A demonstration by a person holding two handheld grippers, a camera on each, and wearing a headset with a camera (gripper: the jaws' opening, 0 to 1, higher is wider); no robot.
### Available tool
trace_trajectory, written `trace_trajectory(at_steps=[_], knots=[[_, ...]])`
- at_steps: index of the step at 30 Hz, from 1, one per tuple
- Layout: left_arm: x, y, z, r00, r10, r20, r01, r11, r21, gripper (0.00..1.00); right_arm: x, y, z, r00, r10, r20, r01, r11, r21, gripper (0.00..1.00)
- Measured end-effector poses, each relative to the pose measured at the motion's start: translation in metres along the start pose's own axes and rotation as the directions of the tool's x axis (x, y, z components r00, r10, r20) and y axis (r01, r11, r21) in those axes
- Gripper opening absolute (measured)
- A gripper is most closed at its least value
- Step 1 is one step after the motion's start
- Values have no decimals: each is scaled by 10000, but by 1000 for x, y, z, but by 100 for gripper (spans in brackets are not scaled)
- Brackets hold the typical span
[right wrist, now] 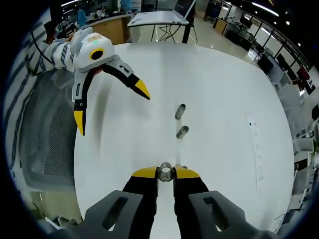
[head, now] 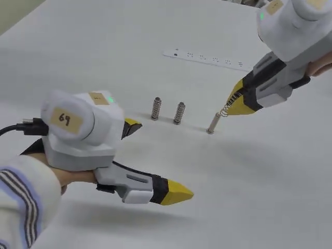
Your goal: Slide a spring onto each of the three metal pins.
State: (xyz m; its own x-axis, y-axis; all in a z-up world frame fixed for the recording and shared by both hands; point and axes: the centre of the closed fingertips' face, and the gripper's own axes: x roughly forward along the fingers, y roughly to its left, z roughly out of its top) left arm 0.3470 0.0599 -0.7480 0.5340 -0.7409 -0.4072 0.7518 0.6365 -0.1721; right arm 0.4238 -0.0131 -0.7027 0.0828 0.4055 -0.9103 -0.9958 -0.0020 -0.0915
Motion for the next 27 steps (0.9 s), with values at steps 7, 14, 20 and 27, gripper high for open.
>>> trace_trajectory(at_steps=[7, 14, 20, 27], knots=[[0, 2, 1, 9999, 107, -9, -107, 9999, 54, 98, 11, -14, -7, 9995, -45, -323, 47, 10000, 66, 8], [0, 2, 1, 9999, 105, -53, -105, 9999, -35, 98, 23, -24, -15, 9982, -25, -606, 28, 10000, 55, 8], [-2, 5, -2, 9996, 164, -217, -165, 9998, -65, 98, 29, -30, -18, 9972, -55, -747, 67, 9999, 155, 8], [-2, 7, -5, 9992, 213, -335, -215, 9997, -69, 98, 36, -29, -24, 9934, 58, -1142, -69, 9999, -94, 8]])
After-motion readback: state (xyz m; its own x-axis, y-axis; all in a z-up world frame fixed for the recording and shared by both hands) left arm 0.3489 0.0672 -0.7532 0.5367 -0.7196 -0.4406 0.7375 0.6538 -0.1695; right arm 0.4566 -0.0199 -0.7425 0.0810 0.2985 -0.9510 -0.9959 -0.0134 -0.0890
